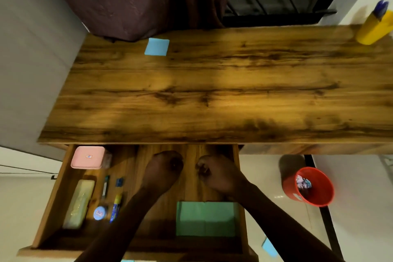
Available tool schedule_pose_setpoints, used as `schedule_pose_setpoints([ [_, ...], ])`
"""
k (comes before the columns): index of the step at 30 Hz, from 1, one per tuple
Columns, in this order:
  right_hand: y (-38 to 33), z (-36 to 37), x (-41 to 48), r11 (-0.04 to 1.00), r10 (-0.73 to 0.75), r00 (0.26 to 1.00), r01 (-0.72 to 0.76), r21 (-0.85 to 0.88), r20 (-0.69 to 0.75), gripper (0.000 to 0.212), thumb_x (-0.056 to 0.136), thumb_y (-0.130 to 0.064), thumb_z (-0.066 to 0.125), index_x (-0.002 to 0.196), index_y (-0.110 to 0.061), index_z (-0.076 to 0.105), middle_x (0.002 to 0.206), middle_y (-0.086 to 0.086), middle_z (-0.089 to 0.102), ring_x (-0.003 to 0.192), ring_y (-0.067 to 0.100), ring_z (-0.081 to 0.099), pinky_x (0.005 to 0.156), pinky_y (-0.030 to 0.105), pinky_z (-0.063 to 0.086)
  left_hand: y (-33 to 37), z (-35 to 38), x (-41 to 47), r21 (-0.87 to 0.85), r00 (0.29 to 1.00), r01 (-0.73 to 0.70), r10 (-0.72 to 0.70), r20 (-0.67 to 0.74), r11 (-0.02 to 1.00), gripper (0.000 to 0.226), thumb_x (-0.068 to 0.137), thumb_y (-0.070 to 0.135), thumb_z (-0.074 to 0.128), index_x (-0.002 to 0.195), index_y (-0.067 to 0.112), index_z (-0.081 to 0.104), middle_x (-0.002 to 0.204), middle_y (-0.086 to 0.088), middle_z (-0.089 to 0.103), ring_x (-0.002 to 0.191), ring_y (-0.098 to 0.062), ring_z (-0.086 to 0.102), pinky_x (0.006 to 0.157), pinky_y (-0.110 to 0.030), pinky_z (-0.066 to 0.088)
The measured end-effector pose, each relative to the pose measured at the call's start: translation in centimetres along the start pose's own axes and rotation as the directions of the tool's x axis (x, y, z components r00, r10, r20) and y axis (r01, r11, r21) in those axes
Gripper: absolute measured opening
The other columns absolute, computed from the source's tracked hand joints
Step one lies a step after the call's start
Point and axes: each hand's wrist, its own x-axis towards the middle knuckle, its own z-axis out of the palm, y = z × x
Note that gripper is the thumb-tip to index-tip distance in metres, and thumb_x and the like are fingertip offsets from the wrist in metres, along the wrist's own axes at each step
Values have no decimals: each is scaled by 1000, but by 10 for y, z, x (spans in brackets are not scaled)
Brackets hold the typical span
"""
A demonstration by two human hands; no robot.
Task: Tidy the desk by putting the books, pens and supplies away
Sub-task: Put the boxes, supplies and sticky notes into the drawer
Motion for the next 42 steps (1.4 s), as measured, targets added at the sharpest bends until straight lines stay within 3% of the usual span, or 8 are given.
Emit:
schedule_pose_setpoints([
  [10, -27, -49, 87, 902, 164, 943, -26, 430, -288, 13, 90, -28, 75, 102, -23, 76, 96, -19, 72, 81, -21, 59, 71, -3, 41, -11, -104, 147, -153, 937, 60, -108, -331, 986, 14, 88, 18, 69, 98, 26, 74, 92, 10, 72, 83, -10, 69, 83, -28, 56],
  [18, -47, -53, 158, 849, 231, 903, -5, 528, -362, 24, 86, -8, 76, 109, -14, 71, 103, -2, 74, 85, -8, 67, 81, 6, 48, -38, -141, 276, -217, 889, 212, -280, -362, 953, 39, 89, 32, 70, 122, 11, 70, 120, -9, 72, 113, -28, 66, 97, -31, 49],
  [22, -58, -47, 194, 810, 265, 888, 7, 587, -376, 27, 85, -21, 76, 110, -30, 72, 108, -5, 74, 101, 10, 71, 93, 36, 58, -53, -139, 343, -248, 873, 292, -363, -325, 924, 59, 87, 39, 73, 132, 4, 59, 133, -16, 62, 124, -36, 58, 100, -42, 49],
  [26, -56, -43, 223, 813, 278, 876, 3, 582, -393, 21, 87, -26, 73, 106, -34, 70, 99, -11, 72, 94, 7, 70, 82, 23, 55, -60, -124, 394, -101, 844, 428, -437, -311, 898, 88, 79, 63, 70, 142, 6, 46, 144, -17, 46, 131, -39, 45, 100, -49, 45],
  [29, -52, -41, 235, 800, 354, 878, -106, 590, -322, 28, 90, -33, 67, 118, -31, 64, 107, -8, 70, 100, 14, 70, 89, 35, 58, -52, -115, 412, -81, 835, 465, -467, -292, 882, 105, 79, 67, 68, 153, 5, 25, 160, -21, 23, 146, -43, 24, 115, -57, 27],
  [34, -45, -38, 241, 802, 346, 842, -37, 596, -413, 22, 92, 0, 66, 113, -6, 69, 105, 8, 72, 88, 9, 71, 76, 27, 58, -57, -107, 430, -45, 834, 501, -497, -240, 864, 115, 82, 62, 68, 160, 7, 3, 167, -22, 4, 154, -44, 6, 121, -59, 9],
  [39, -51, -41, 232, 746, 375, 810, 24, 665, -451, 29, 81, -10, 76, 110, -10, 72, 108, 10, 75, 95, 10, 72, 81, 31, 58, -69, -121, 419, -176, 871, 339, -379, -312, 924, 49, 83, 30, 75, 126, 14, 60, 135, -14, 60, 125, -37, 56, 101, -47, 47],
  [42, -63, -45, 223, 750, 352, 839, 12, 661, -415, 34, 79, -28, 76, 112, -23, 74, 109, -3, 77, 105, 12, 71, 93, 35, 57, -65, -128, 385, -311, 846, 236, -352, -400, 921, 31, 85, 19, 75, 113, 8, 65, 122, -11, 69, 115, -30, 65, 84, -32, 47],
])
